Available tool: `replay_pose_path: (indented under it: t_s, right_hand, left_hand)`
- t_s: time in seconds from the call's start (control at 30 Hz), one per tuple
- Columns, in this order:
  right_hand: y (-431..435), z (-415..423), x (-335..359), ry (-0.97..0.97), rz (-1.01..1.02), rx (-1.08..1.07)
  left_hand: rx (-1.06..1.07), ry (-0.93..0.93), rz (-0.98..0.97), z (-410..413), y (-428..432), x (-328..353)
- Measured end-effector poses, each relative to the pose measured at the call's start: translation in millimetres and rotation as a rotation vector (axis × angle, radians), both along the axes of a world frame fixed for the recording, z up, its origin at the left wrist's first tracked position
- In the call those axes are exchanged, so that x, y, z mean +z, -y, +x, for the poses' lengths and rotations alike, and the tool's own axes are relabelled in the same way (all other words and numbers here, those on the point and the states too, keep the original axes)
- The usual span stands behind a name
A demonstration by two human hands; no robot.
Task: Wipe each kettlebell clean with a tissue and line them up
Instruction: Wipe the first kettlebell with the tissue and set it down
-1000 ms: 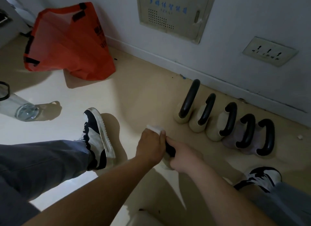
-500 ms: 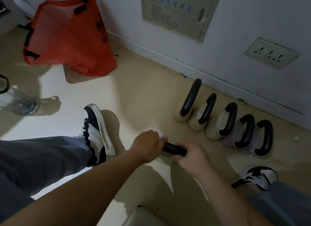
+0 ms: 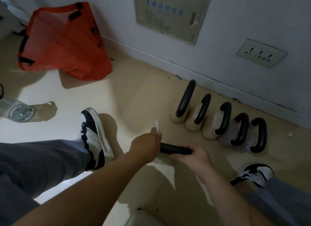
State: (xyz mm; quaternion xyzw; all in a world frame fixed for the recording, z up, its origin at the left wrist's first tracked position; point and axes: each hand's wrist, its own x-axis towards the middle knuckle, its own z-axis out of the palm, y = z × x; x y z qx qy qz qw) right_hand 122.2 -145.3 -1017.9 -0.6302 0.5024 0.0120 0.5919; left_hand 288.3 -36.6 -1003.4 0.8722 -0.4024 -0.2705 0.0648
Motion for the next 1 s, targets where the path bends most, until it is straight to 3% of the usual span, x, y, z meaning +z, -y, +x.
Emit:
replay_pose_path:
  t_s: [0.1,0.17,0.23,0.33,0.4,0.6,0.7,0.73,0.83,0.93,1.0]
  right_hand:
    - [10.7,-7.6,-3.3,0.032,0.103,-0.099]
    - [12.0,-10.6,-2.7,0.028,0.118,-0.083]
    - [10.3,-10.9,-2.9,0.054,0.129,-0.096]
    - [10.6,-10.9,-3.0,0.063,0.099,-0.108]
    - [12.1,-12.7,-8.9,0.054,0.080,-0.107]
    - [14.3,-18.1,-22.4,-0.007,0.128,-0.161]
    - [7.8,-28.9,-16.5,0.038,0.264,-0.235]
    - [6.9,-32.4,-19.9,0.028,0.268,-0.169]
    - [9.6,-34.2,-25.4,0.021,0.317,-0.148]
    - [12.8,-31.9,-25.8,0.039,0.409,-0.279]
    - [13.2,-29.7,-23.1,0.065,0.476,-0.379]
  left_hand:
    - [-0.305,0.118,-0.046,-46.0,13.4,8.1]
    - [-0.420,0.085,-0.120,-57.0,20.5,10.6]
    - [-0.394,-0.012,-0.115,-40.5,22.7,10.9]
    - [-0.224,-0.146,0.048,-0.6,9.9,-0.1]
    - [-0.164,-0.155,0.086,5.7,7.3,-1.0]
    - [-0.446,0.020,0.017,-80.5,57.1,15.6]
    - [-0.513,0.034,-0.012,-70.7,55.7,8.9]
    - [-0.523,-0.002,-0.019,-60.1,47.7,7.8]
    - [-0.382,-0.079,0.010,-19.6,10.1,5.4]
    - [-0.195,-0.097,0.011,0.4,-19.4,6.5]
    - [-0.136,0.005,-0.005,-13.4,-14.0,8.1]
